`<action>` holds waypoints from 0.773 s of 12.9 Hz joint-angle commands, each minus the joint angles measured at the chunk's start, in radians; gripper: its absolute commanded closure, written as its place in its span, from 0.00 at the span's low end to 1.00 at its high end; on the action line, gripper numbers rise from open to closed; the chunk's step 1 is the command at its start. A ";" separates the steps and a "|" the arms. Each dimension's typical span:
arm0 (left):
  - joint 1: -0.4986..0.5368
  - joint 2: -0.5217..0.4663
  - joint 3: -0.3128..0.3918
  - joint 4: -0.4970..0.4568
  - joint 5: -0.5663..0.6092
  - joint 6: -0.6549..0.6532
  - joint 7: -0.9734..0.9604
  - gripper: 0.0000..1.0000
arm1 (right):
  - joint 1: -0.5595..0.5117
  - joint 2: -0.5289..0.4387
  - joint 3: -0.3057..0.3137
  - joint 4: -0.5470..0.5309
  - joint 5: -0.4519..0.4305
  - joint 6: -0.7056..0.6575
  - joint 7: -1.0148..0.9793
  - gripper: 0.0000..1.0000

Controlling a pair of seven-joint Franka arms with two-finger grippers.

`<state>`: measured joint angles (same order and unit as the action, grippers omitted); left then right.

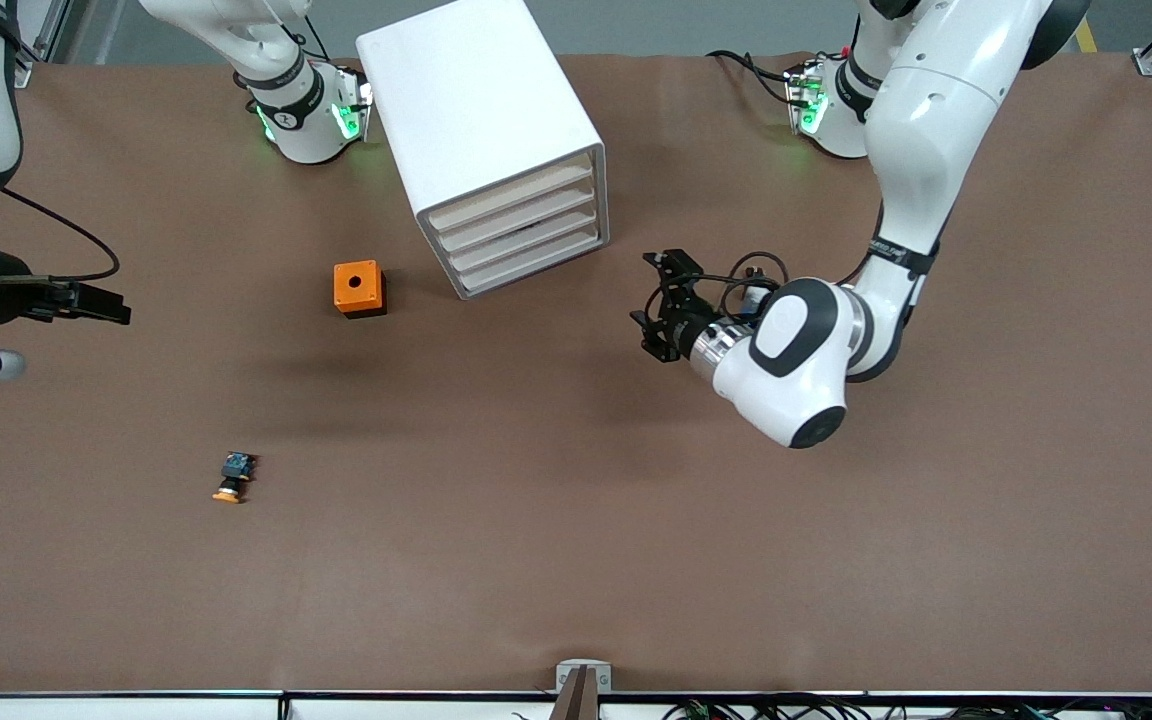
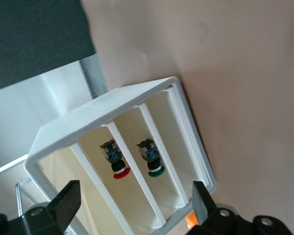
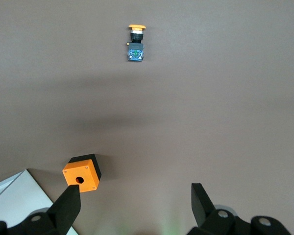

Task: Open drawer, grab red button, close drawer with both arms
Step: 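Reach the left gripper to the drawer front of the white cabinet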

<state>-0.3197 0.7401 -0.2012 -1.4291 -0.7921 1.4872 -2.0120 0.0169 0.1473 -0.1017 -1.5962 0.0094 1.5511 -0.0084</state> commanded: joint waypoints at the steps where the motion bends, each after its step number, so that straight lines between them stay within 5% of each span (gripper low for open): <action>1: -0.002 0.085 -0.049 0.042 -0.022 -0.025 -0.152 0.00 | 0.018 -0.006 0.008 0.001 0.003 -0.011 0.074 0.00; 4: -0.030 0.120 -0.076 0.038 -0.030 -0.025 -0.200 0.01 | 0.060 -0.011 0.010 0.001 0.003 -0.017 0.224 0.00; 10: -0.093 0.162 -0.089 0.033 -0.104 -0.051 -0.234 0.34 | 0.126 -0.017 0.010 -0.019 0.014 -0.009 0.410 0.00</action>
<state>-0.3977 0.8758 -0.2876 -1.4203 -0.8692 1.4570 -2.2220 0.1128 0.1473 -0.0887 -1.6000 0.0162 1.5455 0.3246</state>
